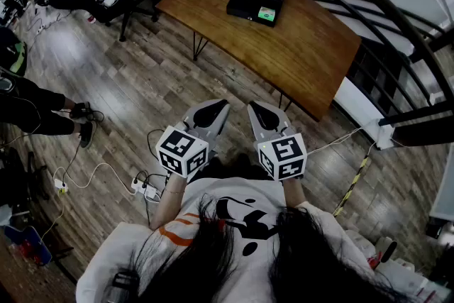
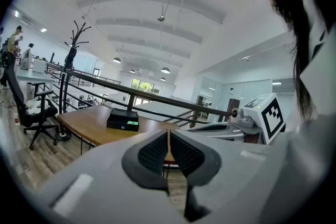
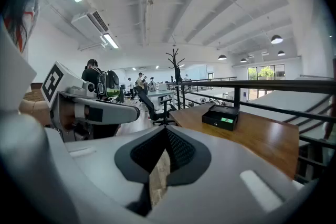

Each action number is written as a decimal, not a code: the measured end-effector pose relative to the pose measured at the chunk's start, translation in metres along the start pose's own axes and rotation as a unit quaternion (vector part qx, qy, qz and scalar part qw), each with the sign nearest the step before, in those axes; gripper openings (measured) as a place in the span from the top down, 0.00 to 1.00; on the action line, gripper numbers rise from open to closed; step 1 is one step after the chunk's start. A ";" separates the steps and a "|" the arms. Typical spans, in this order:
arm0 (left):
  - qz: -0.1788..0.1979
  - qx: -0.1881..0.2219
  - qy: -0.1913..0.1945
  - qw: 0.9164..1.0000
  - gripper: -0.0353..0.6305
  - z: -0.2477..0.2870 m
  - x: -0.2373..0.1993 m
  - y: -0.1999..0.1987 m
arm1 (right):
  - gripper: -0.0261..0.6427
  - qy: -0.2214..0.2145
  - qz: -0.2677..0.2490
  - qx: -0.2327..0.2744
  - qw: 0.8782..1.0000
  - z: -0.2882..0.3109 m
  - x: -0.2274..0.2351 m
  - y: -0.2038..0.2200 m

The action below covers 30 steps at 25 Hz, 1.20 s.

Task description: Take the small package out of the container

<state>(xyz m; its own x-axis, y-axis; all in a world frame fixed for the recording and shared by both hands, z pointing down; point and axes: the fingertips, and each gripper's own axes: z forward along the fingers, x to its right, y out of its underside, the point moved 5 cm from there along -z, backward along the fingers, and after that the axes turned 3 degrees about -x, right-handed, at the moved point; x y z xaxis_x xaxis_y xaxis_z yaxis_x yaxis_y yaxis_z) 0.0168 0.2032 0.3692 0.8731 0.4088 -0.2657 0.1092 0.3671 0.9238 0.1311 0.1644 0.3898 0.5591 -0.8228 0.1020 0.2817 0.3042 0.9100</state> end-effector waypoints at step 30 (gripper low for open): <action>-0.003 0.006 0.044 0.999 0.94 -0.061 -0.049 0.018 | 0.93 0.033 0.018 -0.011 0.999 0.031 -0.078 0.009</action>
<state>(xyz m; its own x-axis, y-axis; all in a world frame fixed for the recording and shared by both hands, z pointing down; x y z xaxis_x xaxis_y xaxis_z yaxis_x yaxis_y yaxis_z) -0.0534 0.2409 0.3816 0.8270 0.4787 -0.2948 0.1208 0.3608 0.9248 0.0661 0.2161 0.4030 0.6187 -0.7783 0.1072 0.2779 0.3444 0.8968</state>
